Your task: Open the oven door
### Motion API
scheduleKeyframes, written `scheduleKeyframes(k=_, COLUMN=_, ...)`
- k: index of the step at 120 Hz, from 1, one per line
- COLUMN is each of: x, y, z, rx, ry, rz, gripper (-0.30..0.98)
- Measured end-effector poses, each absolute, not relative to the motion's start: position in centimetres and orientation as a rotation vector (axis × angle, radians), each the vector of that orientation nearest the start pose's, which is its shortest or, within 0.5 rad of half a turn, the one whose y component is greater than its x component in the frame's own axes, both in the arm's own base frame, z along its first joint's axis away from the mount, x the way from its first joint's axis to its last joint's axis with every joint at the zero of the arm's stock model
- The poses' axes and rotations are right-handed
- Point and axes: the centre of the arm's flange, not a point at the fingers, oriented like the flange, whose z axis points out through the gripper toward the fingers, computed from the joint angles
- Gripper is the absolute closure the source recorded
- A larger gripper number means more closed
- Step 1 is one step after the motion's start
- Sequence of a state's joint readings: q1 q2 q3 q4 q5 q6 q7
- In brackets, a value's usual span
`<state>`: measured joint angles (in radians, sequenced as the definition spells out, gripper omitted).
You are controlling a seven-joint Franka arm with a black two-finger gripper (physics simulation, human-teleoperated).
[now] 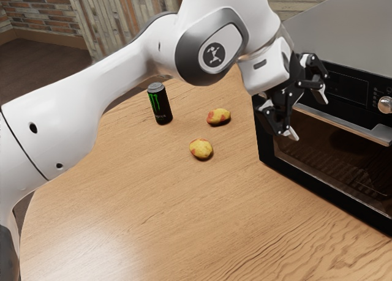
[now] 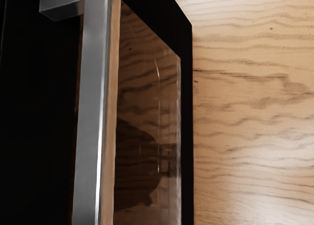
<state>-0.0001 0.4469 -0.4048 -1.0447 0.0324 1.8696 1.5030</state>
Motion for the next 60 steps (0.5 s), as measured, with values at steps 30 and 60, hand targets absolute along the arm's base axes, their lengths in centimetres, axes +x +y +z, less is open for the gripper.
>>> scheduleKeyframes(k=30, x=66.9, y=-20.1, z=64.1, rx=-1.81, ry=2.393, rz=-0.596, gripper=0.02)
scheduleKeyframes(k=60, x=65.9, y=-20.9, z=64.0, rx=-1.822, ry=2.426, rz=-0.545, gripper=0.01)
